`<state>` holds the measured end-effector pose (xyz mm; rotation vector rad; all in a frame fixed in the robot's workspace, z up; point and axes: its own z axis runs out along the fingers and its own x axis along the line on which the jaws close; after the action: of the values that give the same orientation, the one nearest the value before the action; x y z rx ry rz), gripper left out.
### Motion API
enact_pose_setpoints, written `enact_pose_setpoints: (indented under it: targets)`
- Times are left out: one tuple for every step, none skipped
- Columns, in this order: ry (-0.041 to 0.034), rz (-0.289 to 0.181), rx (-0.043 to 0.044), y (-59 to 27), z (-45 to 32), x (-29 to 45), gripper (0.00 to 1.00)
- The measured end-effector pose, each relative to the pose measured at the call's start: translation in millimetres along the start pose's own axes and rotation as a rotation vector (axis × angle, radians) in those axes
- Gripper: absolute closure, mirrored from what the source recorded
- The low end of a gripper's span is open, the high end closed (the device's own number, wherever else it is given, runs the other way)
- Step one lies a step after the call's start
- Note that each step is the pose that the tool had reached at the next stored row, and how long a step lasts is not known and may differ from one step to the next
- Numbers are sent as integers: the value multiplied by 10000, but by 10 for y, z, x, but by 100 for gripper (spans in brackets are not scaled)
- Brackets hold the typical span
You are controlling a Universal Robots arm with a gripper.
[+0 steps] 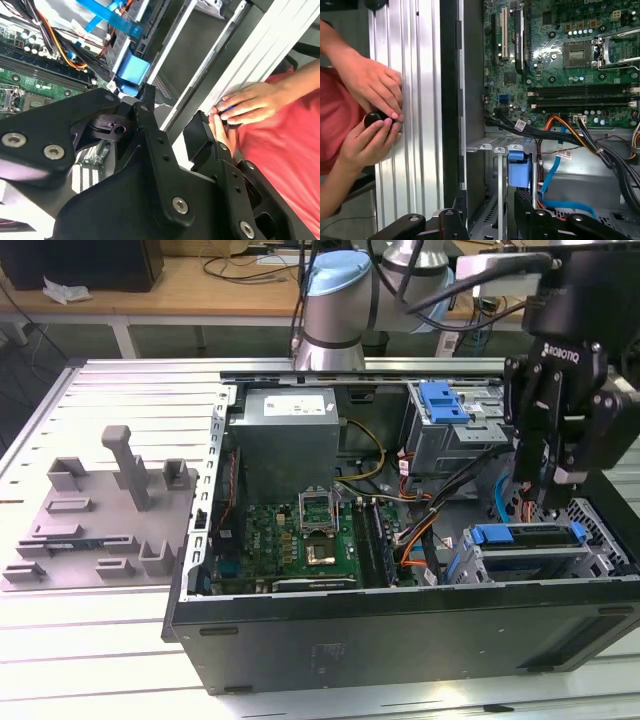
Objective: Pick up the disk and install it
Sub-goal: 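Insert the first disk wire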
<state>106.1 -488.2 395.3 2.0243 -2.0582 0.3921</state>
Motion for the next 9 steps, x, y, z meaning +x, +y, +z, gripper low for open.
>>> enact_pose_setpoints:
  targets:
    - [79, -4, -4, -6, -14, -39, 49]
    - [144, -8, -12, -15, -25, -72, 49]
    - [199, -15, -33, -38, -35, -98, 49]
    - [222, -14, -59, -64, -37, -109, 49]
    - [242, -1, -84, -89, -39, -116, 49]
    - [254, 18, -103, -107, -41, -120, 49]
    - [264, 38, -125, -125, -43, -126, 49]
    - [275, 61, -149, -147, -45, -132, 49]
    - [282, 77, -173, -177, -47, -141, 49]
